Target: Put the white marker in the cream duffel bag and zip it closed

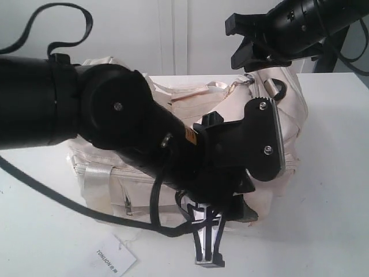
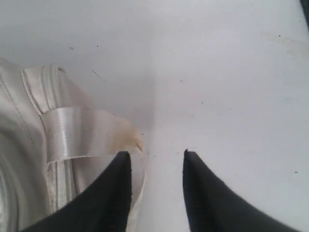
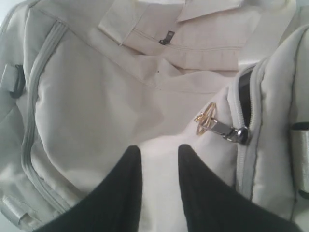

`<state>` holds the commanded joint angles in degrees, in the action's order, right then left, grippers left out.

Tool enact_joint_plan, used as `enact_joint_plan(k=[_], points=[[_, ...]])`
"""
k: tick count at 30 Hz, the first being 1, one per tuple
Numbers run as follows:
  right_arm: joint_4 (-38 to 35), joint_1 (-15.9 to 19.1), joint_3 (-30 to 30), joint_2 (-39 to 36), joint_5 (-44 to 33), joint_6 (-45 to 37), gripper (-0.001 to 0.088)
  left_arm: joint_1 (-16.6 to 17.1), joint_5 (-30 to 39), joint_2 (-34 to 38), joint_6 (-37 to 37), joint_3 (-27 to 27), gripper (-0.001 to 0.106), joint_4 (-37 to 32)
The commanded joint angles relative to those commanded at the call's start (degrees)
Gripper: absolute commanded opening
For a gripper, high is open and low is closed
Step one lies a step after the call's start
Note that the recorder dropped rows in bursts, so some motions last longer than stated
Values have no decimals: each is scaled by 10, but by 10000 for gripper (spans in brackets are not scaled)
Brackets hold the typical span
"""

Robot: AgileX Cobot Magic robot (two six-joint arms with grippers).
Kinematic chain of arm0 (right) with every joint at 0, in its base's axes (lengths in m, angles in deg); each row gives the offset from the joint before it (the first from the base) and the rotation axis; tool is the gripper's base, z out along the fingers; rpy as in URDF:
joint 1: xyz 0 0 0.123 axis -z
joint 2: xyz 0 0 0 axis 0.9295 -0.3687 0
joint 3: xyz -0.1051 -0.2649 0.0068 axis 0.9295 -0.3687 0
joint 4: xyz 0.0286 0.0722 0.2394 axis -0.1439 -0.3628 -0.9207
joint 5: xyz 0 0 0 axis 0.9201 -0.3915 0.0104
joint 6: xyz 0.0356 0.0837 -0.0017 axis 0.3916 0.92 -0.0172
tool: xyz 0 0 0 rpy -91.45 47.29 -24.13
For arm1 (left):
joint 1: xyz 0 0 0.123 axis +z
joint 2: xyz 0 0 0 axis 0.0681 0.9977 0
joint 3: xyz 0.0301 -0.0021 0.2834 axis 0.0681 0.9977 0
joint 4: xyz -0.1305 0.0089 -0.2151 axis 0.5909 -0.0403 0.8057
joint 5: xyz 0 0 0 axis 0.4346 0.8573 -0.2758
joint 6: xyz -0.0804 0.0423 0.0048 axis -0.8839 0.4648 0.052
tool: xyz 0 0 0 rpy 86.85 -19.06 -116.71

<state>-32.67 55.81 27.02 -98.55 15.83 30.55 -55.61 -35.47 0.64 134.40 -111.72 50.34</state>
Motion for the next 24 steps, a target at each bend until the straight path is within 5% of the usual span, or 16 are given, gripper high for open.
enact_joint_plan(k=[5, 9, 24], points=[[0, 0, 0, 0, -36, 0, 257, 5, 13, -23, -50, 0, 0, -8], [1, 0, 0, 0, -59, -2, 257, 31, 46, -36, -96, 0, 0, -17], [14, 0, 0, 0, -74, -2, 257, 267, 219, -90, -327, 0, 0, -105]])
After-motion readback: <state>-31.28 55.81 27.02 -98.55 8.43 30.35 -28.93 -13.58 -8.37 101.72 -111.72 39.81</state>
